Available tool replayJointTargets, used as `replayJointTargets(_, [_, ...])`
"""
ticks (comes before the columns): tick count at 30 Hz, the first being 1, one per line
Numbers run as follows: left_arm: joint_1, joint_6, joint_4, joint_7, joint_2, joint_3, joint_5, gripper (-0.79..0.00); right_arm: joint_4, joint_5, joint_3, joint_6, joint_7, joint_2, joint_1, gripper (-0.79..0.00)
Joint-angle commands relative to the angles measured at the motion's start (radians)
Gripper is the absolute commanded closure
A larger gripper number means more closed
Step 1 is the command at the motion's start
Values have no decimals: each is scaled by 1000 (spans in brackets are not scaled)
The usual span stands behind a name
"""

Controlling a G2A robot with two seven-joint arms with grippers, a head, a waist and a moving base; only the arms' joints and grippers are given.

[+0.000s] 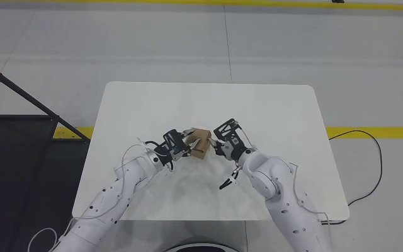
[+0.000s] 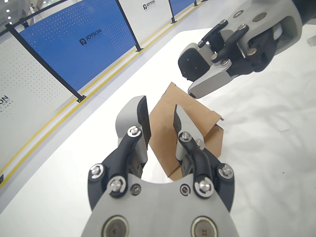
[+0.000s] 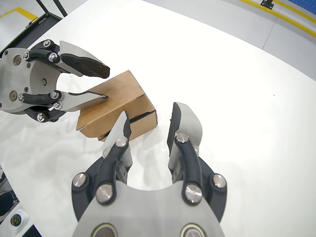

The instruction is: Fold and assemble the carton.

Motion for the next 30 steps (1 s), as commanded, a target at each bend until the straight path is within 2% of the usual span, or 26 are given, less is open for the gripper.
replayJointTargets(1, [-1,-2,3,-1,-1,2,2,-339,7,1,-5,2,0,-1,6,-394])
replayJointTargets(25, [-4,2,13,9,-8,-4,-3,-357,8,7,11,-11,-11,7,-12,-406])
replayJointTargets(28, [-4,1,14,9,-9,-5,-4,-388,9,6,7,-13,-12,7,-10,-406])
replayJointTargets(30, [-4,-2,13,8,-9,-6,-4,-502,10,4,3,-13,-12,6,-8,-413])
